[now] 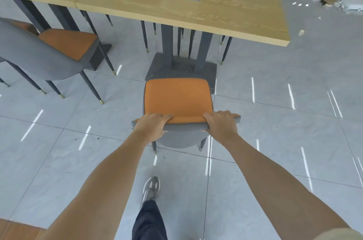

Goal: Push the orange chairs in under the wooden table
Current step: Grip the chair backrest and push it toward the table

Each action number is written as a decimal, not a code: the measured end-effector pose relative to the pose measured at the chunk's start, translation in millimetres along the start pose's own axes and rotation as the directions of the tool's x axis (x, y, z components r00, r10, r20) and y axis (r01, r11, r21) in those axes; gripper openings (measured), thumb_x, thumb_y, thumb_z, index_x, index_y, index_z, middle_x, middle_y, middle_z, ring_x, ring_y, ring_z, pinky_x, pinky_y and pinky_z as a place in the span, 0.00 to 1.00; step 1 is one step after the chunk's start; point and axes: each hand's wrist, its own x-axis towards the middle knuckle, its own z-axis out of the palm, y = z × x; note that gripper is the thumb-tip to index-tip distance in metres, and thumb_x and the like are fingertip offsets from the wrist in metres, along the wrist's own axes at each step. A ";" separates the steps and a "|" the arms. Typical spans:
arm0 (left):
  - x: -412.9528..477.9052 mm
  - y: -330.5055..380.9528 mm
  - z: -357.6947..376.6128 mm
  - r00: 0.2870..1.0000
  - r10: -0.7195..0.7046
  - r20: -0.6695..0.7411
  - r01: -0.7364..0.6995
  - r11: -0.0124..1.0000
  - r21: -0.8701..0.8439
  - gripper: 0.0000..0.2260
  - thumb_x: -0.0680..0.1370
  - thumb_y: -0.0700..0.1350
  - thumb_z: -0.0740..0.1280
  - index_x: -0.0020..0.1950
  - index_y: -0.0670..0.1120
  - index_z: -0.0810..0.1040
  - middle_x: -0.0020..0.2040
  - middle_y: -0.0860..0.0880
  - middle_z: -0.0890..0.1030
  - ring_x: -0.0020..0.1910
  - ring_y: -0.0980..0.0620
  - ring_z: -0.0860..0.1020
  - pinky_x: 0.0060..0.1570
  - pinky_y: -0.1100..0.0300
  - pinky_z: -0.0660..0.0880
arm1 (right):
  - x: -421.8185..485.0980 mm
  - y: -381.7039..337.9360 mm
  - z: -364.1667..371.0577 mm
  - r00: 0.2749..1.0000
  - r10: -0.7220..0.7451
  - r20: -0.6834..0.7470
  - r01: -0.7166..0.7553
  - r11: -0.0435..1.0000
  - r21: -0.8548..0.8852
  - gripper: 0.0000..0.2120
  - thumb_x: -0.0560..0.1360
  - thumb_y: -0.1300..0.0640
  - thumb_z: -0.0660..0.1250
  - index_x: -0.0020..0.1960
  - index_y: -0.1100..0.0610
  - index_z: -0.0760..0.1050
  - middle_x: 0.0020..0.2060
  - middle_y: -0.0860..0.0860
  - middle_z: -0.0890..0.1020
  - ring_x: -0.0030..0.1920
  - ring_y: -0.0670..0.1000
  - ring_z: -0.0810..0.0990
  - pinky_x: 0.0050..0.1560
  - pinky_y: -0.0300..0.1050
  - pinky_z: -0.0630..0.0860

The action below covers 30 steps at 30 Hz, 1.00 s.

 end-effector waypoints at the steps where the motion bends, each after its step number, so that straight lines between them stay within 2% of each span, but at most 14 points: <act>1: 12.4 -9.6 -4.9 1.000 0.013 -0.001 -0.013 1.000 0.000 0.23 0.76 0.48 0.65 0.70 0.52 0.65 0.54 0.46 0.80 0.52 0.42 0.77 0.50 0.52 0.73 | 13.9 0.1 -0.5 1.000 0.010 -0.001 -0.010 1.000 0.003 0.11 0.71 0.52 0.69 0.46 0.59 0.73 0.39 0.56 0.81 0.43 0.57 0.77 0.44 0.45 0.57; 6: 77.8 -63.9 -31.9 0.999 0.049 0.021 -0.049 0.999 0.023 0.23 0.77 0.47 0.65 0.71 0.52 0.64 0.54 0.46 0.79 0.53 0.42 0.77 0.50 0.52 0.73 | 92.4 -6.8 -2.8 0.997 0.073 0.006 -0.074 0.997 0.029 0.12 0.72 0.51 0.69 0.46 0.58 0.72 0.39 0.54 0.81 0.43 0.56 0.76 0.44 0.45 0.57; 11: 130.8 -116.8 -51.8 0.996 0.075 0.049 -0.077 0.997 0.031 0.22 0.77 0.46 0.63 0.70 0.54 0.63 0.58 0.47 0.78 0.55 0.43 0.76 0.51 0.53 0.73 | 155.0 -16.1 -1.3 0.993 0.110 0.032 -0.112 0.992 0.060 0.13 0.72 0.50 0.67 0.51 0.57 0.72 0.41 0.54 0.80 0.44 0.57 0.77 0.48 0.47 0.64; 16: 163.2 -159.3 -68.0 0.995 0.093 0.043 -0.096 0.994 0.060 0.23 0.77 0.45 0.63 0.72 0.53 0.63 0.63 0.47 0.76 0.61 0.44 0.74 0.57 0.53 0.71 | 198.4 -32.8 0.7 0.995 0.102 0.017 -0.103 0.993 0.057 0.12 0.73 0.51 0.66 0.51 0.57 0.72 0.42 0.53 0.80 0.40 0.55 0.74 0.42 0.44 0.61; 21: 195.0 -174.0 -80.1 0.994 0.113 -0.001 -0.113 0.990 0.087 0.23 0.76 0.46 0.65 0.71 0.52 0.64 0.60 0.47 0.77 0.58 0.43 0.75 0.55 0.53 0.71 | 232.9 -32.2 -3.5 0.988 0.157 0.000 -0.157 0.986 0.058 0.12 0.72 0.52 0.69 0.51 0.57 0.73 0.42 0.53 0.80 0.44 0.56 0.77 0.45 0.45 0.64; 26: 217.6 -171.3 -82.8 0.989 0.149 0.007 -0.150 0.987 0.055 0.23 0.76 0.46 0.66 0.71 0.51 0.65 0.59 0.45 0.78 0.57 0.41 0.76 0.54 0.51 0.72 | 248.1 -15.2 -6.8 0.981 0.192 -0.004 -0.192 0.981 0.014 0.12 0.71 0.50 0.69 0.50 0.56 0.72 0.42 0.53 0.80 0.44 0.56 0.76 0.44 0.44 0.61; 30: 224.8 -176.8 -86.7 0.985 0.169 -0.022 -0.168 0.984 0.067 0.22 0.75 0.45 0.66 0.69 0.50 0.67 0.57 0.45 0.79 0.55 0.41 0.77 0.51 0.51 0.73 | 256.5 -13.4 -6.6 0.982 0.190 -0.020 -0.189 0.982 0.014 0.09 0.72 0.56 0.68 0.51 0.56 0.73 0.43 0.52 0.80 0.44 0.57 0.76 0.45 0.45 0.63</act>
